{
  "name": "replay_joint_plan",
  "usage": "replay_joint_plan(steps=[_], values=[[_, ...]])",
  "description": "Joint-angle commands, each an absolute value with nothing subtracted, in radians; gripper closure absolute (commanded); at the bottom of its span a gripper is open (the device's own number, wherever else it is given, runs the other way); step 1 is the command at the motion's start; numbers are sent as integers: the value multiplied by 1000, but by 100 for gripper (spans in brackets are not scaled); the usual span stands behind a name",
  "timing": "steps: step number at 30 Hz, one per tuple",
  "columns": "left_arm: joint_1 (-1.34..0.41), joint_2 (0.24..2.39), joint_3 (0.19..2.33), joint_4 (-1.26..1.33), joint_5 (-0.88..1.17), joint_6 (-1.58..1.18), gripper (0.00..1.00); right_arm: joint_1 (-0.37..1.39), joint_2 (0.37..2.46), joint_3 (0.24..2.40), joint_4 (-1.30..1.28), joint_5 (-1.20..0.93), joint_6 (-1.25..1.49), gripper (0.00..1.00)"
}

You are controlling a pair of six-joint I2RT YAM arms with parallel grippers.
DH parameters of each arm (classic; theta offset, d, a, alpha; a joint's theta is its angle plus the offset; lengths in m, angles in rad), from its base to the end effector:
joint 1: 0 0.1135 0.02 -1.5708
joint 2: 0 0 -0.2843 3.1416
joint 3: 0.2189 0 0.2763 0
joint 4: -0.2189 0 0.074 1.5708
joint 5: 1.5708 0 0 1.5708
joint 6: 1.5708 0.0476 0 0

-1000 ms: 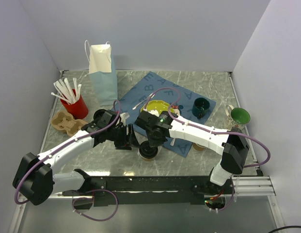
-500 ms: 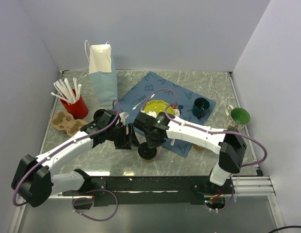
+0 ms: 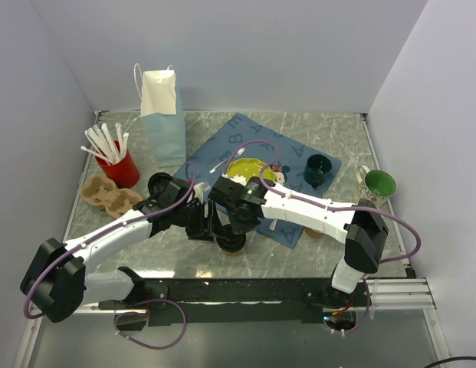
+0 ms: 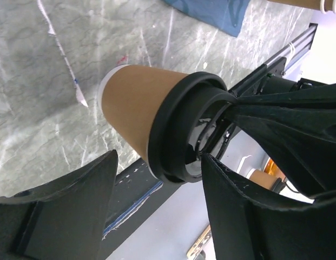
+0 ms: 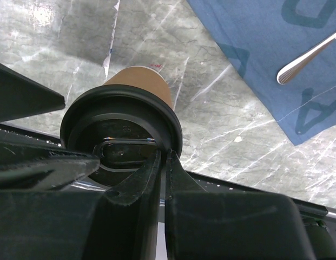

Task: Pack the takeout coffee

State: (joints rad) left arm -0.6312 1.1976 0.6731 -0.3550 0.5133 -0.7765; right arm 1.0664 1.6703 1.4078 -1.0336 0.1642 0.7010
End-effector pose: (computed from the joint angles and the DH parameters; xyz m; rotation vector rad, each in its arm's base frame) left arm 0.1908 -0.1684 0.2061 0.0585 2.7090 -1.1684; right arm 0.1794 0.3089 0.2679 -0.4837 2.7960 0.1551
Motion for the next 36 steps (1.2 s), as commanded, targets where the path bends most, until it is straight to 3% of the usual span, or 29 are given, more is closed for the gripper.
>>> replay_joint_plan(steps=[1,6,11,28,36], values=[[-644,1201,680,-311,526,-779,31,1074,1663,1401,-999,143,718,92],[-647,1221,669,-333,483,-769,37,1075,1660,1393,-991,141,719,92],[-650,1232,624,-367,431,-779,51,1074,1648,1355,-951,114,719,93],[-678,1209,508,-377,364,-902,56,1065,1615,1195,-848,60,750,93],[-750,1233,514,-406,299,-925,56,1031,1516,1266,-845,35,735,78]])
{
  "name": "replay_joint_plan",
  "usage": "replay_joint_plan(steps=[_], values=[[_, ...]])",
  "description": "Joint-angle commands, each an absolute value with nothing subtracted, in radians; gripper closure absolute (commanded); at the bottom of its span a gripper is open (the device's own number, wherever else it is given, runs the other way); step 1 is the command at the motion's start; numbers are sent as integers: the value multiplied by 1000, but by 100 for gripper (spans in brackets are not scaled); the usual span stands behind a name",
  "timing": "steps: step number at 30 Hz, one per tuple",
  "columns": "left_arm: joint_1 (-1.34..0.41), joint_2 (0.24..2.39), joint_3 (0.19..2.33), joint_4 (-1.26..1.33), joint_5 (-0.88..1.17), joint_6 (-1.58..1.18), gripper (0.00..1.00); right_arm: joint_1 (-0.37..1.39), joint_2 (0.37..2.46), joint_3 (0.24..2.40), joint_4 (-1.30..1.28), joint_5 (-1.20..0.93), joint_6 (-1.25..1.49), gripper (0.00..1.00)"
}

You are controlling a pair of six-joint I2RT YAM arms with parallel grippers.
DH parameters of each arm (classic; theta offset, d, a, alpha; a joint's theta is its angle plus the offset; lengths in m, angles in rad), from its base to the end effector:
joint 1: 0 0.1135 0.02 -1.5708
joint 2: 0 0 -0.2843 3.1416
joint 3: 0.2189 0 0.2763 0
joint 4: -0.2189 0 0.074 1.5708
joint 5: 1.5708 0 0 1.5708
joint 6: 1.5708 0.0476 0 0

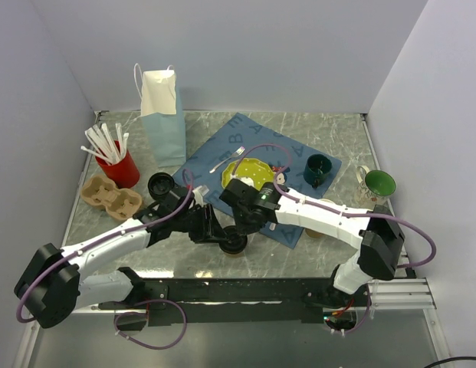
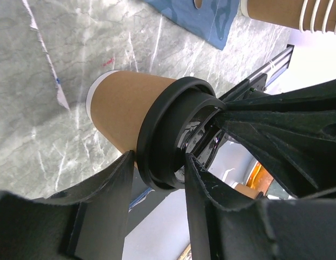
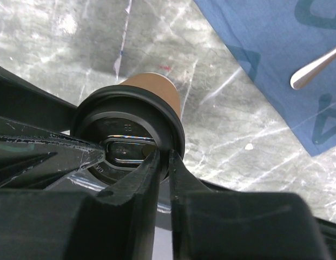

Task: Pack the takeout coffee

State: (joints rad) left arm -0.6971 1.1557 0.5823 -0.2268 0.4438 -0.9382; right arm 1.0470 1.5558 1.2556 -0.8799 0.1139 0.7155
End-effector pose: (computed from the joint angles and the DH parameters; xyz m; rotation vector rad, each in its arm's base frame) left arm 0.1755 -0.1736 0.1938 -0.0785 2.6791 -1.2016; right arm 0.1734 0.2894 0.2632 -0.4290 2.7553 0.3245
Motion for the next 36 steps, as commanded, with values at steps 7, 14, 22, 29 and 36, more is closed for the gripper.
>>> replay_joint_plan(steps=[7,14,22,29,36], values=[[-776,1216,528,-425,256,-949,55,1003,1430,1207,-802,-34,741,68],[-790,1229,528,-405,250,-968,55,1002,1437,1144,-759,-77,727,67],[-813,1262,535,-396,233,-999,56,1000,1436,1063,-744,-75,706,76],[-842,1278,532,-388,219,-1026,57,999,1376,1074,-700,-118,657,85],[-873,1322,566,-402,193,-1029,57,997,1327,1086,-663,-190,630,86]])
